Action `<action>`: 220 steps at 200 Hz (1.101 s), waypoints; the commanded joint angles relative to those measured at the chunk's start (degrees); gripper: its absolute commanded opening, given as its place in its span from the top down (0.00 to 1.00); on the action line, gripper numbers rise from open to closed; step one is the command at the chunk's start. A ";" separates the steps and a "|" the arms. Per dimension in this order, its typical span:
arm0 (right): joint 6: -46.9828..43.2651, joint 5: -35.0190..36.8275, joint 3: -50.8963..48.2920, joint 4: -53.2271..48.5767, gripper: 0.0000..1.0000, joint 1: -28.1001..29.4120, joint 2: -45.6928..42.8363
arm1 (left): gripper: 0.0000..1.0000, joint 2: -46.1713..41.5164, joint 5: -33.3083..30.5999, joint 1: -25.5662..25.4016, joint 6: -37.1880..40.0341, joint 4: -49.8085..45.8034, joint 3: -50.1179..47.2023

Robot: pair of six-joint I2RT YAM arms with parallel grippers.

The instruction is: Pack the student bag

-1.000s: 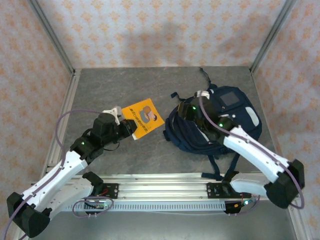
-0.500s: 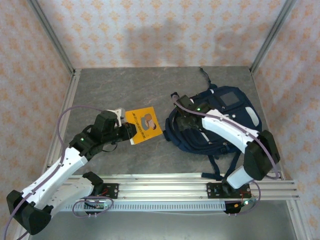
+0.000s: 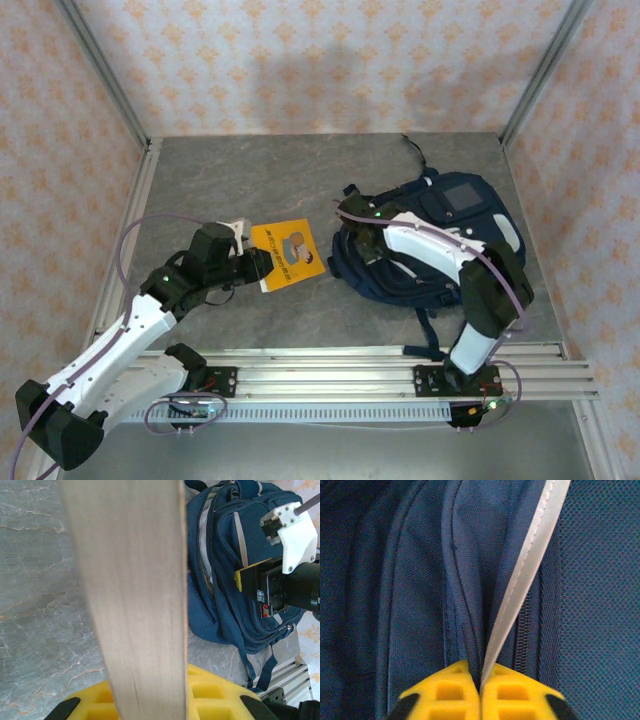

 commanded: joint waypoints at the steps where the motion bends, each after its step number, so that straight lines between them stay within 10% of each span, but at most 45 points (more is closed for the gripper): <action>1: -2.01 1.45 1.18 -1.03 1.00 -0.57 -5.64 | 1.00 -1.60 1.50 0.74 0.87 4.65 1.11; 59: -4.45 -12.98 -0.29 2.20 1.00 -5.16 -19.98 | 1.00 0.25 7.78 0.86 -2.04 11.09 2.81; 125: -12.08 -48.34 -8.38 13.38 1.00 -18.12 -35.28 | 1.00 1.53 9.28 0.93 -3.37 13.43 6.30; 220: -3.95 -77.46 -3.93 19.36 1.00 -27.94 -32.41 | 1.00 8.44 13.83 0.92 -13.25 29.17 3.82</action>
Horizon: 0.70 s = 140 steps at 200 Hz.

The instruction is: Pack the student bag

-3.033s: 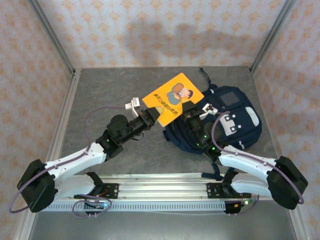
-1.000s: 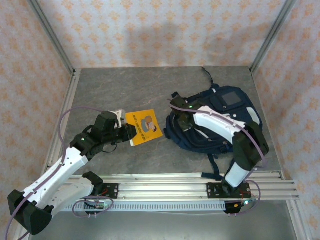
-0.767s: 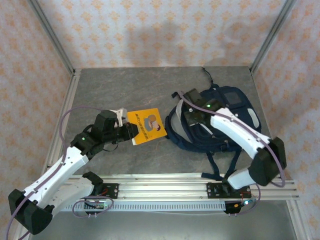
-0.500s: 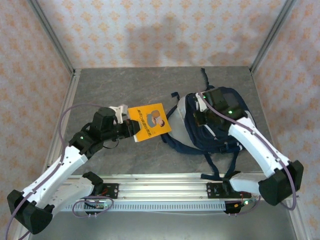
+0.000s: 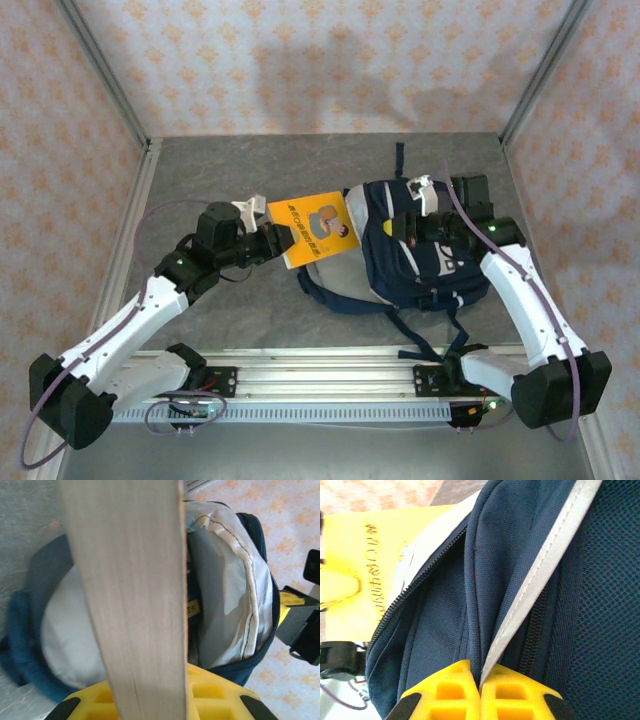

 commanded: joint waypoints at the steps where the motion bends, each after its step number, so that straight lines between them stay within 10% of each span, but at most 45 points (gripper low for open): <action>1: 1.85 -12.48 4.87 9.40 1.00 -0.84 -0.05 | 1.00 0.15 2.43 0.50 -2.80 10.92 0.19; 140: 8.79 -14.71 4.00 17.25 1.00 -2.51 1.67 | 1.00 16.39 4.16 -6.25 -12.78 29.20 -0.45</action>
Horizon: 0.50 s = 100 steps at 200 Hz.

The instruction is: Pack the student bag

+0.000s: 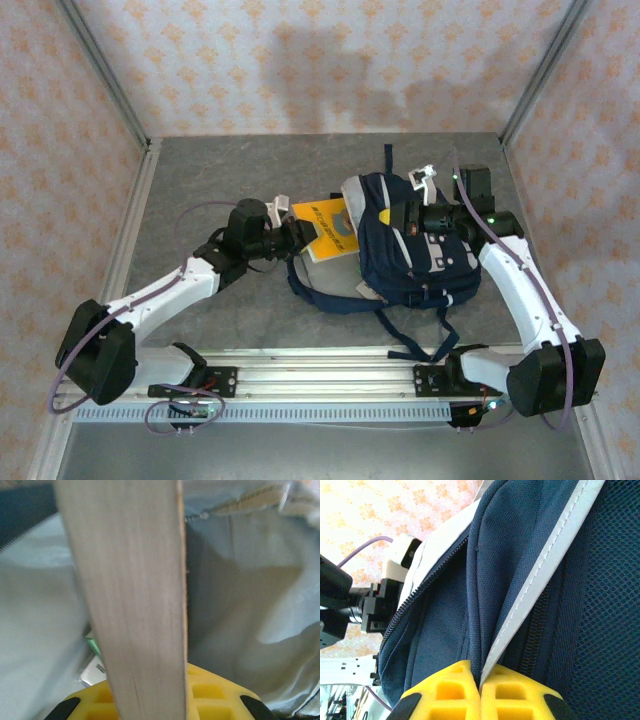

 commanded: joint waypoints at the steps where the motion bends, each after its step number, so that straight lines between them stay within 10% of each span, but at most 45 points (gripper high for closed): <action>1: 1.37 -5.88 3.42 11.24 1.00 -0.15 -1.18 | 1.00 1.36 0.51 -3.27 -0.75 9.36 2.30; 100: 11.13 -3.66 -3.39 24.79 1.00 -0.17 -1.78 | 1.00 33.13 2.43 -10.55 -8.10 21.49 21.90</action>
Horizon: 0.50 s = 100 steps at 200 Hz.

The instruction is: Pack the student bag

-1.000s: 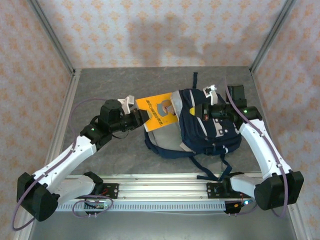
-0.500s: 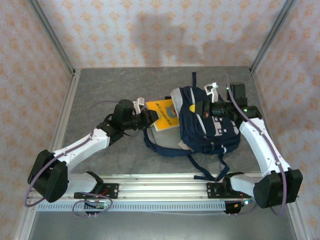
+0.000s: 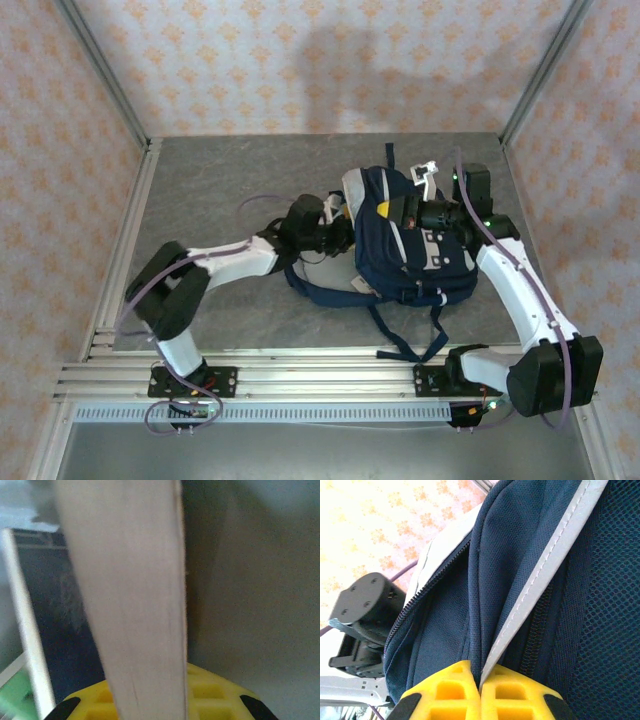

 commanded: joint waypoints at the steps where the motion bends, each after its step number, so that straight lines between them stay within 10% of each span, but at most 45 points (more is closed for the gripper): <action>1: 2.72 -3.59 -0.05 14.34 1.00 -0.11 -1.77 | 1.00 5.69 2.46 -2.09 -2.80 7.89 6.97; 26: 4.14 -0.55 -1.51 16.29 1.00 -0.05 -1.82 | 1.00 12.14 3.10 -3.75 -2.37 5.29 12.71; 100: -2.40 11.98 -2.45 7.65 1.00 0.82 -2.51 | 0.46 -0.04 -1.84 -0.47 10.72 -16.81 9.00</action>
